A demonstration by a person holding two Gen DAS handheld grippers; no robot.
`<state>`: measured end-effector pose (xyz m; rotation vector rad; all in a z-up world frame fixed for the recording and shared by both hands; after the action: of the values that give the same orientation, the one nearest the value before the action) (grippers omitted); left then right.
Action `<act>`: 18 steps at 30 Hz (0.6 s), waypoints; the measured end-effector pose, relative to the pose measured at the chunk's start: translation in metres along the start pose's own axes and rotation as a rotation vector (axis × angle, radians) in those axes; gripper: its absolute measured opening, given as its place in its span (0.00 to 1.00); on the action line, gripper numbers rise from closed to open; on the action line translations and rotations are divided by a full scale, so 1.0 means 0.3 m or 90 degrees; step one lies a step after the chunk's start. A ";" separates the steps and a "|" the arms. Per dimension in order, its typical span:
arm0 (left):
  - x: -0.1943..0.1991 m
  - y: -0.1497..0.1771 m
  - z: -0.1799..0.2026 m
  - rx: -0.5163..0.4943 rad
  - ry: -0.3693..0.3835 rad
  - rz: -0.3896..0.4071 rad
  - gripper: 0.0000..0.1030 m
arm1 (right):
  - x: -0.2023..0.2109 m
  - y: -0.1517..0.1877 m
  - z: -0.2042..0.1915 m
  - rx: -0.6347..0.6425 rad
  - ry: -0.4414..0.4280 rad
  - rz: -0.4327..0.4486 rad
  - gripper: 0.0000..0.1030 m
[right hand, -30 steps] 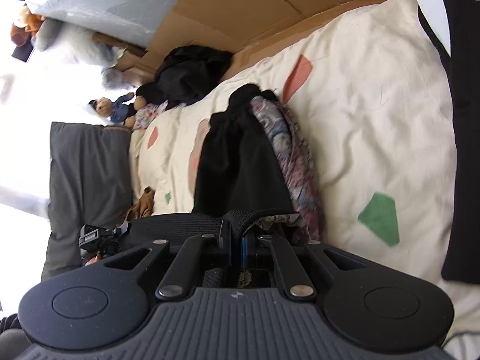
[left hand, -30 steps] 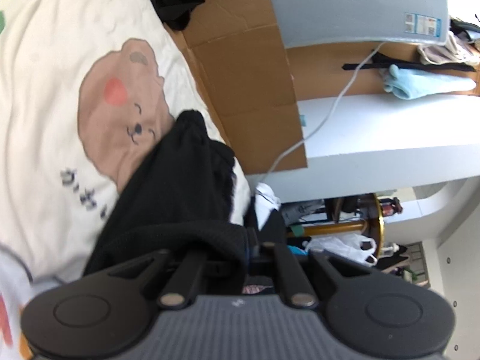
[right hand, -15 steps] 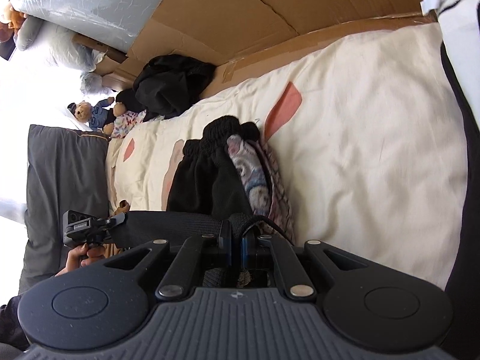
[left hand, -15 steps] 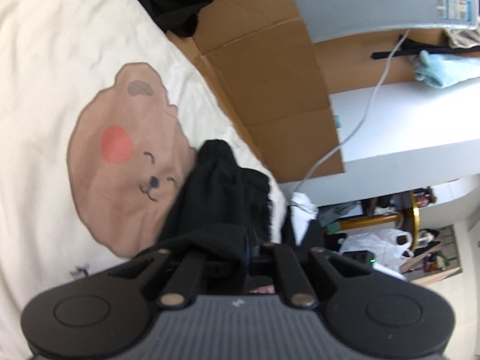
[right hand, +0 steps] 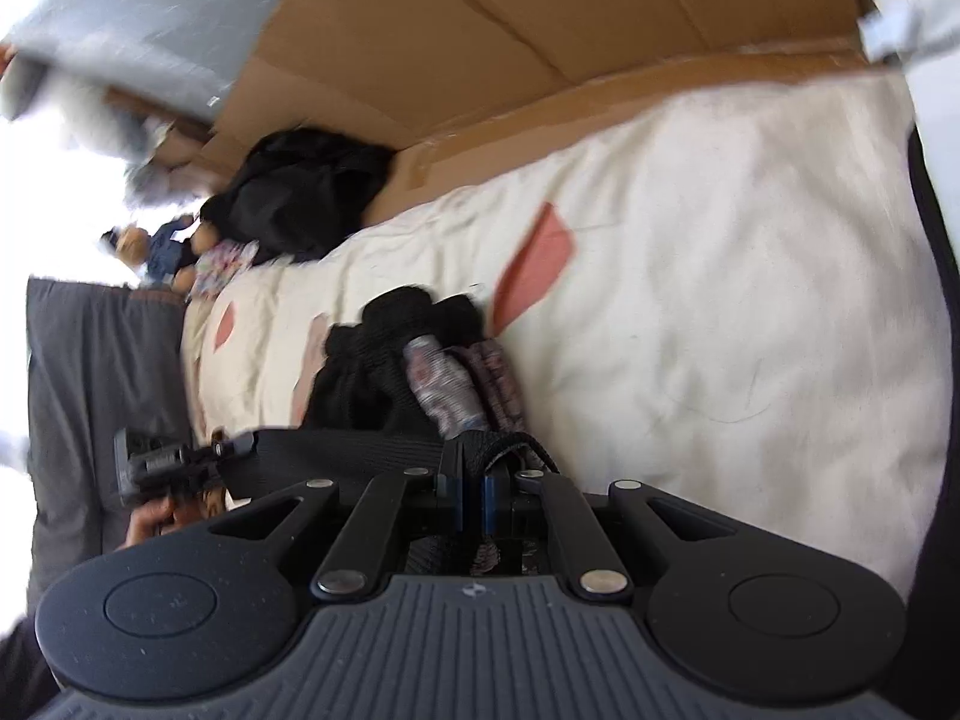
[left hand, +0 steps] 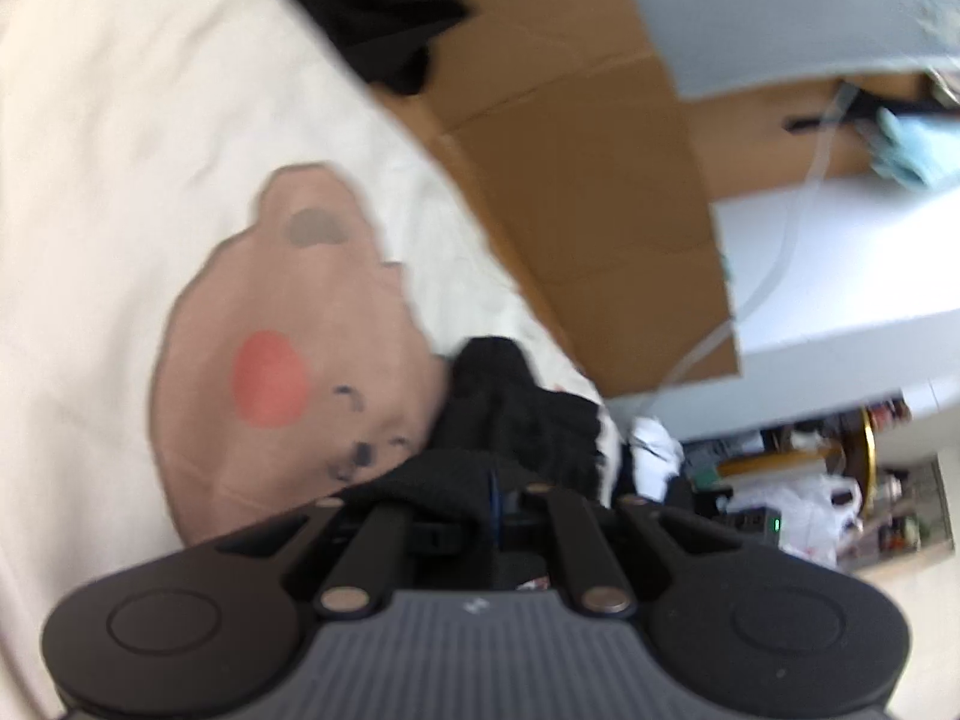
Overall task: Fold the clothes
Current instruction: 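Lift the leg hems with the right gripper and fold them toward the left gripper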
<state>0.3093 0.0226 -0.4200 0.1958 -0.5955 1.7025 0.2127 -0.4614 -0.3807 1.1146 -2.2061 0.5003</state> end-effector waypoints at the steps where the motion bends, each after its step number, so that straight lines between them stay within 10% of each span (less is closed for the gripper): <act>1: -0.004 0.003 -0.006 0.011 0.006 0.004 0.06 | -0.012 -0.002 0.017 -0.016 -0.001 0.002 0.06; 18: 0.060 0.072 0.020 0.049 0.063 0.036 0.46 | 0.050 0.124 0.056 -0.102 -0.110 -0.004 0.48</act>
<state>0.2836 0.0331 -0.4129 0.1492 -0.4661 1.7800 0.1695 -0.4584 -0.3853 1.1143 -2.3436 0.2260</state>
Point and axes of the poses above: each gripper's, at about its wrist camera, not at the fingertips, and x roughly against the way its jaws point, z to its right, y to its underside, the point moved 4 cm from there along -x, roughly the way its jaws point, and after that the axes turned 11 degrees about -x, right-handed, at the moved point
